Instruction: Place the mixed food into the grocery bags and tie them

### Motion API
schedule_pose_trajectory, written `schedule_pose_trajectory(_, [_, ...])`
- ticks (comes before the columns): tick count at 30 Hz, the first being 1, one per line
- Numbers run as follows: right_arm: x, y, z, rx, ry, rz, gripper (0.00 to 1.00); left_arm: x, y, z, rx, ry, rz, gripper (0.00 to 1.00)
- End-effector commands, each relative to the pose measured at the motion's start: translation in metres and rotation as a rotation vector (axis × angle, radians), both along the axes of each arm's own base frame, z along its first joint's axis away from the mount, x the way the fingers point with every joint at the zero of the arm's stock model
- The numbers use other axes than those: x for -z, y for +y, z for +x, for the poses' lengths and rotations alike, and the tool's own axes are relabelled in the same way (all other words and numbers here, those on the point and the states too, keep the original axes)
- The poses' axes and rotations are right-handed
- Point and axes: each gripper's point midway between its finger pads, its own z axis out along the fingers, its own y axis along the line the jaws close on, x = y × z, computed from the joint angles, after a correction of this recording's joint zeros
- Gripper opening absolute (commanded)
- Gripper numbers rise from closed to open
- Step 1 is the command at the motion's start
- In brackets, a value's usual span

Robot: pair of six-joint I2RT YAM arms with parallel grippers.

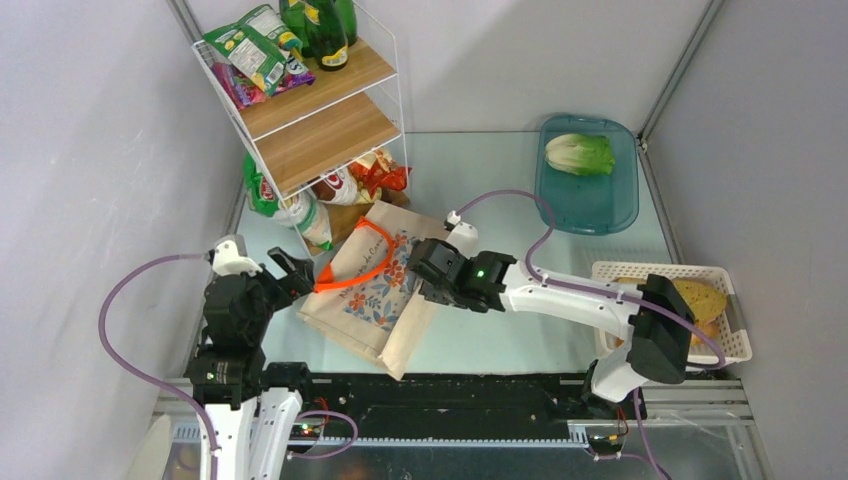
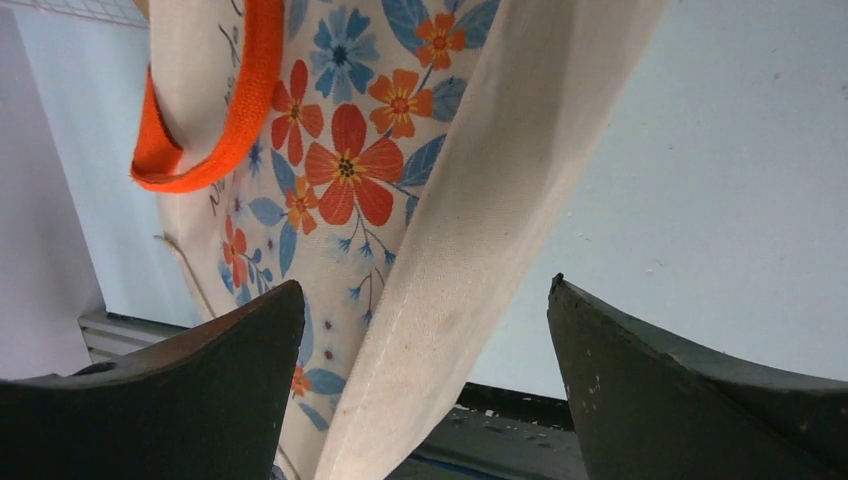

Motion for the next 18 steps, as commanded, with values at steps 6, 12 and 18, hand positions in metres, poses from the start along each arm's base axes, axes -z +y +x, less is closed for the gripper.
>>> schedule_pose_trajectory(6, [0.013, 0.003, 0.006, -0.004, 0.082, 0.077, 0.45, -0.001, -0.012, 0.010, 0.076, 0.004, -0.015, 0.98])
schedule_pose_trajectory(12, [0.008, -0.046, 0.010, 0.022, 0.053, 0.134, 0.00, 0.011, -0.023, 0.016, 0.137, 0.060, -0.035, 0.98])
schedule_pose_trajectory(18, [0.006, -0.096, 0.004, -0.089, -0.058, 0.350, 0.00, 0.025, -0.048, 0.019, 0.257, 0.147, -0.102, 0.98])
